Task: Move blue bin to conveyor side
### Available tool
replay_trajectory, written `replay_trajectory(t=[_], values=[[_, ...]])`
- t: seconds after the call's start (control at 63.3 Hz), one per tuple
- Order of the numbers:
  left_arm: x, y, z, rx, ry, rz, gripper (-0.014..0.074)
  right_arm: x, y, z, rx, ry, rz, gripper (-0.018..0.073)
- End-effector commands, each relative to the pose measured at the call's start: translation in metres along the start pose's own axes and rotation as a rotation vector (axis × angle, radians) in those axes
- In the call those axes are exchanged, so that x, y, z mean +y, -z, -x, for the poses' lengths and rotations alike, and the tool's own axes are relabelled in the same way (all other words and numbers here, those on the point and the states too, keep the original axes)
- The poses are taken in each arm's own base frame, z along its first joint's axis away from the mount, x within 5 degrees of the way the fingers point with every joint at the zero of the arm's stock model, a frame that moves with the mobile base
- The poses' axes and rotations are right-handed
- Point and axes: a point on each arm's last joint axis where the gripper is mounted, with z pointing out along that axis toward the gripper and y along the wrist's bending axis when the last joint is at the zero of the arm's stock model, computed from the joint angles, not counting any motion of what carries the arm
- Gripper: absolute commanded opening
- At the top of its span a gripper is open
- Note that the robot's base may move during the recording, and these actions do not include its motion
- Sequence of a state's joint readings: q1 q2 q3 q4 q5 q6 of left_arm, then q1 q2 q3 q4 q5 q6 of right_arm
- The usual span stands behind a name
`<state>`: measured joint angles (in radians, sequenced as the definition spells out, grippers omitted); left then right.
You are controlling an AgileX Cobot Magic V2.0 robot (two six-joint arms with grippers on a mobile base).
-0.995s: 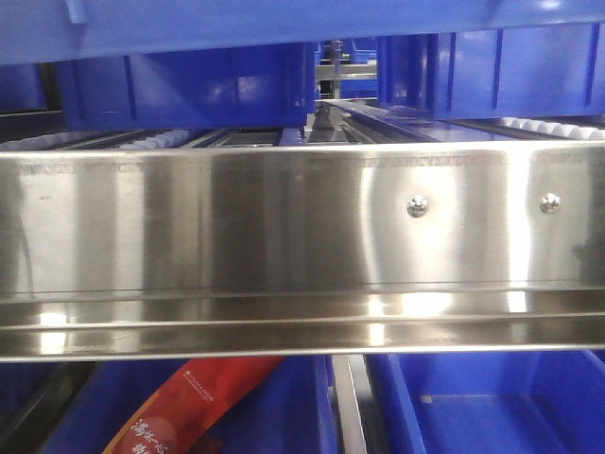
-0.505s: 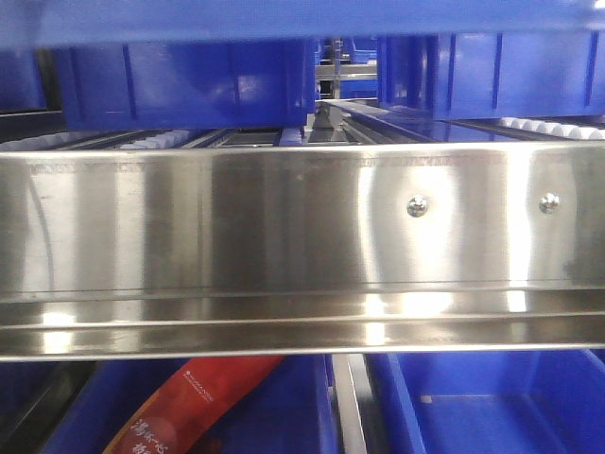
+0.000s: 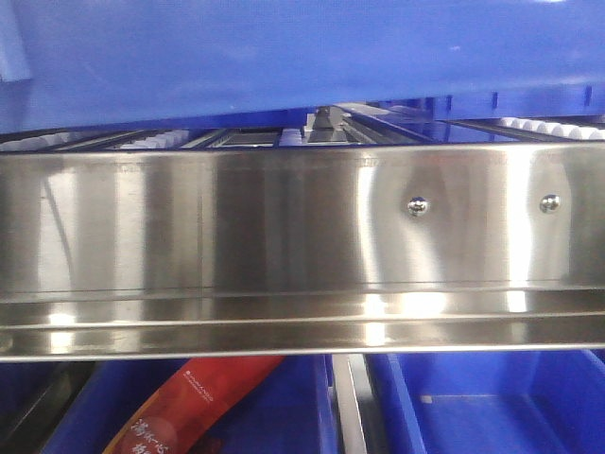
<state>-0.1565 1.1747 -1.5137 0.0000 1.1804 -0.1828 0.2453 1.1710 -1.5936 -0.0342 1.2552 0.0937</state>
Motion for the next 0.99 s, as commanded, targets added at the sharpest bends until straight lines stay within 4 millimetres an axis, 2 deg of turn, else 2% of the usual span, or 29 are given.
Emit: replay_trajectory(t=[0.0, 0.174, 0.458, 0.979], values=[[-0.004, 0.018, 0.007, -0.139, -0.015, -0.041, -0.0020, 0.001, 0.012, 0.009, -0.143, 0.002, 0.014, -0.0075], [-0.003, 0.018, 0.007, -0.143, -0.017, -0.038, -0.0020, 0.001, 0.011, 0.011, -0.164, -0.001, 0.023, -0.0075], [-0.003, 0.019, 0.009, -0.166, -0.023, -0.029, -0.0020, 0.001, -0.014, 0.001, -0.131, 0.002, 0.021, -0.0075], [-0.002, 0.018, 0.009, -0.163, -0.024, -0.025, -0.0020, 0.002, -0.012, 0.005, -0.178, 0.001, 0.025, -0.0075]])
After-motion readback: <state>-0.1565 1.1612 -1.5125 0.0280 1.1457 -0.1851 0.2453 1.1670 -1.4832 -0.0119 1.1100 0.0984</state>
